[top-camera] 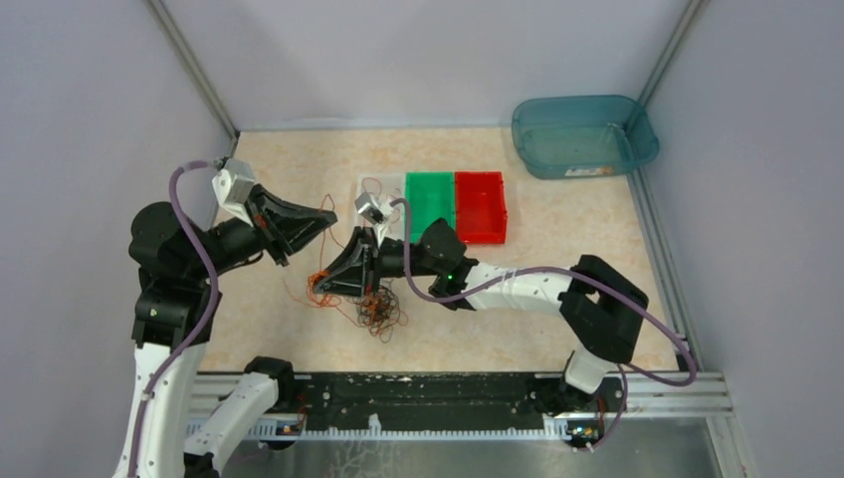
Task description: Untangle the cables
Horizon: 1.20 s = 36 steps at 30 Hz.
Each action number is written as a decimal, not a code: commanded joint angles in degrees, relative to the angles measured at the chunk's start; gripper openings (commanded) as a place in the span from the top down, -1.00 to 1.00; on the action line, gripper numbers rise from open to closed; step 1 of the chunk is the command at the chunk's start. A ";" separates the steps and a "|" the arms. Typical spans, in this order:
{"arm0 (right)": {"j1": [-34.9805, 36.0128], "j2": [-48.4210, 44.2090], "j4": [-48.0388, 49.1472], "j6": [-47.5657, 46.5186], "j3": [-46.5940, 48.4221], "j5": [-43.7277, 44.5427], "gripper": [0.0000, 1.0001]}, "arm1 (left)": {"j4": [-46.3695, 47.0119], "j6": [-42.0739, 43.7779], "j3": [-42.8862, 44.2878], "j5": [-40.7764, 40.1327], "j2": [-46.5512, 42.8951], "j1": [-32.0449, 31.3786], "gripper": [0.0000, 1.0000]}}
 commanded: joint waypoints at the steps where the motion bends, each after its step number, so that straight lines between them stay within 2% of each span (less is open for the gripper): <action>1: 1.38 3.87 2.78 -0.80 -2.61 3.67 0.60 | 4.04 0.94 3.25 -3.59 0.40 -0.10 1.00; 6: 1.36 4.95 3.29 -1.30 -5.82 6.60 0.60 | 5.76 1.93 5.16 -7.58 0.48 -0.09 1.00; 15: 1.56 7.58 8.65 1.33 -12.17 9.22 0.76 | 8.31 6.39 10.37 -14.23 1.28 -0.06 1.00; 16: 1.71 7.80 8.98 1.30 -12.98 9.73 0.79 | 8.29 6.81 11.31 -14.53 1.58 -0.09 1.00; 18: 1.85 7.88 9.90 1.17 -14.53 10.96 1.00 | 8.12 7.61 12.68 -14.83 2.06 -0.05 1.00; 24: 1.88 6.51 10.01 -0.64 -19.38 14.76 1.00 | 9.06 10.50 13.78 -16.77 2.09 -0.10 1.00; 27: 1.87 5.60 8.95 -2.01 -22.51 16.81 1.00 | 11.45 14.43 14.56 -20.49 1.95 -0.05 1.00; 33: 1.86 4.56 7.46 -3.74 -29.46 21.81 1.00 | 20.15 28.10 15.98 -34.25 2.61 -0.05 1.00; 36: 1.86 3.12 6.16 -4.44 -31.86 24.47 1.00 | 23.09 32.47 17.23 -35.48 3.53 -0.08 1.00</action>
